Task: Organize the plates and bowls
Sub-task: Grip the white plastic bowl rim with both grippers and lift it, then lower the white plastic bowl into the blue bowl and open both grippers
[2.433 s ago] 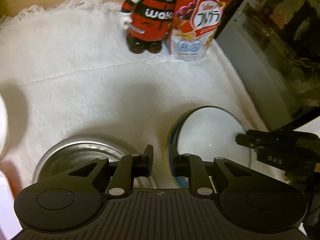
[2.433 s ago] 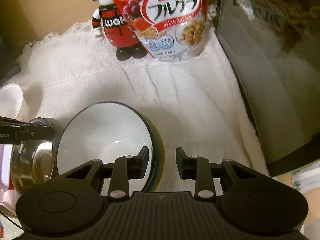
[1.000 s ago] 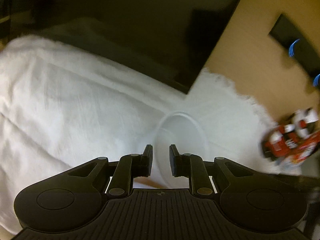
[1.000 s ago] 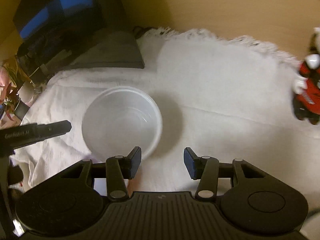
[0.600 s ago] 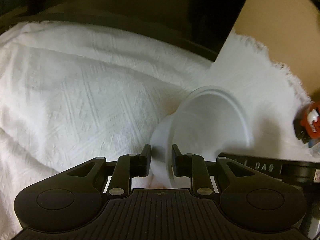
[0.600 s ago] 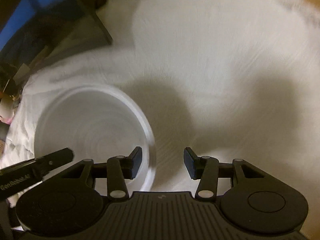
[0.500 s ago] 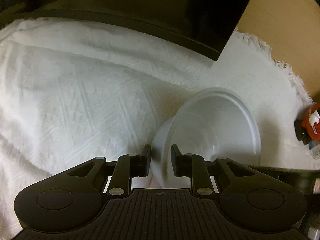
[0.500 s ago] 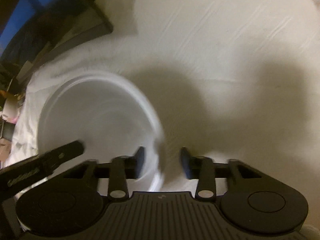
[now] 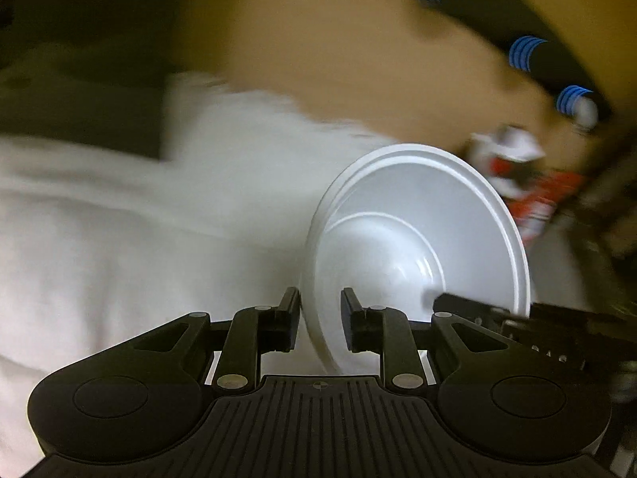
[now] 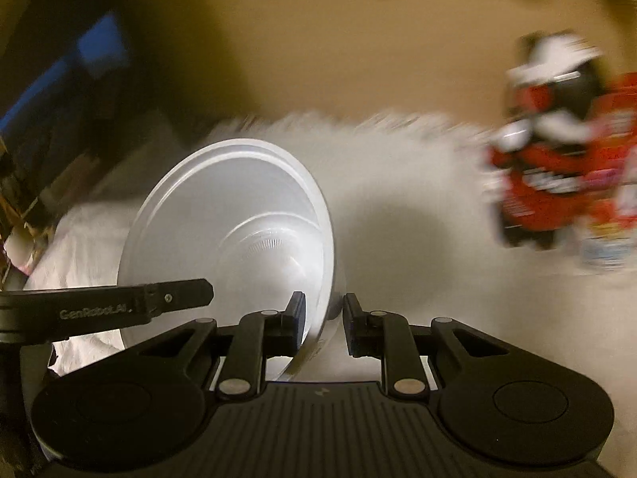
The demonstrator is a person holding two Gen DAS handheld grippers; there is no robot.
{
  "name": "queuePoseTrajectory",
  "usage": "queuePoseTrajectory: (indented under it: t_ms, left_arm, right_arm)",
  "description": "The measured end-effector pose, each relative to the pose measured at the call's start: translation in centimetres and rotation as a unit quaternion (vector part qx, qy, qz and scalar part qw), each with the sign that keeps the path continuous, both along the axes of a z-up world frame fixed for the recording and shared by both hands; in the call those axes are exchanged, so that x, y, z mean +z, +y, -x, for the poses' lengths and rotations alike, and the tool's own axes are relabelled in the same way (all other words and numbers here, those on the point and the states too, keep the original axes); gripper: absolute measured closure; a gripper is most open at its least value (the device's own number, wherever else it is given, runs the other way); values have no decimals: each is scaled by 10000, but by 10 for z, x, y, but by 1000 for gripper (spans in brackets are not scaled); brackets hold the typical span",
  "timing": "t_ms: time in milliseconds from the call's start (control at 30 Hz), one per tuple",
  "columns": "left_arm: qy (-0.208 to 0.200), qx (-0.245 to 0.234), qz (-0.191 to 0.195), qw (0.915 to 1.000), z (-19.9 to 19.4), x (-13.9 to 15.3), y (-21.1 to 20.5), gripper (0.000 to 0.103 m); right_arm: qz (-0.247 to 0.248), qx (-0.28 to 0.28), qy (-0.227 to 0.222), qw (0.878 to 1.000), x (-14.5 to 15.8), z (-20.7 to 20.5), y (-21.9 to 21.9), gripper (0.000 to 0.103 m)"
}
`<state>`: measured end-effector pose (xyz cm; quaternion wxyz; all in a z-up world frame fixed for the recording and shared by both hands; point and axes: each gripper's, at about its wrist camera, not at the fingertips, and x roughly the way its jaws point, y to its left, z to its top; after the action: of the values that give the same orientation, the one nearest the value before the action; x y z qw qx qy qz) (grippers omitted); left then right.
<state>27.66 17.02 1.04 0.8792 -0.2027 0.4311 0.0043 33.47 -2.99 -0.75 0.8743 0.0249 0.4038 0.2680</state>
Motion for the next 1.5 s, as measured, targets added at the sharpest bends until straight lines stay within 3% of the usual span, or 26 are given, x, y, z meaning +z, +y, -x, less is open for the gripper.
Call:
queuePoseTrajectory:
  t_ms: [233, 400, 567, 800, 1133, 1333, 1500]
  left_arm:
    - [109, -1039, 210, 9943, -6, 9, -112, 79]
    - [369, -1599, 213, 9862, -8, -8, -168, 79]
    - [753, -1925, 129, 9783, -4, -34, -202, 79]
    - [1014, -1835, -9, 9778, -4, -59, -203, 80]
    - [825, -1680, 185, 9821, 3, -43, -183, 80]
    - [808, -1734, 30, 9815, 3, -42, -186, 79]
    - [710, -1858, 281, 9796, 5, -37, -182, 79]
  right_arm:
    - [183, -457, -274, 9984, 22, 29, -126, 82]
    - [225, -803, -29, 9965, 6, 47, -188, 82]
    - [295, -1021, 282, 9939, -27, 52, -213, 81]
    - [358, -934, 801, 9918, -77, 43, -212, 82]
    - [399, -1095, 621, 9912, -69, 46, -212, 81]
    - [410, -1177, 566, 9906, -66, 51, -210, 81]
    - [540, -1268, 594, 9887, -70, 52, -209, 81]
